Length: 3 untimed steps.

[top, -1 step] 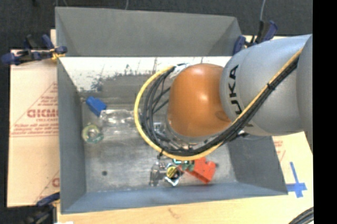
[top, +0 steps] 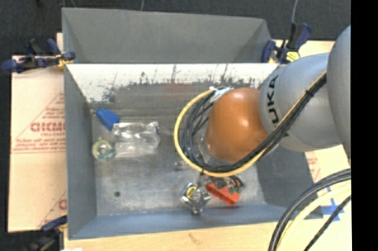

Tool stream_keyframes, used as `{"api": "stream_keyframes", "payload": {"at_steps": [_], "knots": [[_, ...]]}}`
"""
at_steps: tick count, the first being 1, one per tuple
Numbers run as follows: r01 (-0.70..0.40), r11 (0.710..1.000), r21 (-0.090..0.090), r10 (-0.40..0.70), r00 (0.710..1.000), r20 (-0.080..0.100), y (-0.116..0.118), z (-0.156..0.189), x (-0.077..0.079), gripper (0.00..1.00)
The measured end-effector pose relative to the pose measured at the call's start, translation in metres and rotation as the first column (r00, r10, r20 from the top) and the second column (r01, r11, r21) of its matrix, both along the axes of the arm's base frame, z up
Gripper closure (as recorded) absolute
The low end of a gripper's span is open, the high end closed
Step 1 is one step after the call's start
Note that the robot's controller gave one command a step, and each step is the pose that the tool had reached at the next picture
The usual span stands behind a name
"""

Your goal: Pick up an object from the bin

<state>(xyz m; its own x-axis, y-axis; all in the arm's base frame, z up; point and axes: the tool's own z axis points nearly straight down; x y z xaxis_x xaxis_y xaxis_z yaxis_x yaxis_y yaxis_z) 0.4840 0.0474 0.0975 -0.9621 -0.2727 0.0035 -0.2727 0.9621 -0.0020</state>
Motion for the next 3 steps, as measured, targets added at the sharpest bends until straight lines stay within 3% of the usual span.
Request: {"api": "stream_keyframes", "payload": {"at_steps": [1,2,3], "knots": [[0.037,0.999,0.006,-0.037,0.999,0.014,-0.086,-0.024,0.009,0.00],[0.037,0.999,0.006,-0.037,0.999,0.021,-0.084,-0.022,0.011,1.00],[-0.313,0.950,-0.002,0.313,0.950,0.013,-0.122,0.115,0.069,1.00]]}}
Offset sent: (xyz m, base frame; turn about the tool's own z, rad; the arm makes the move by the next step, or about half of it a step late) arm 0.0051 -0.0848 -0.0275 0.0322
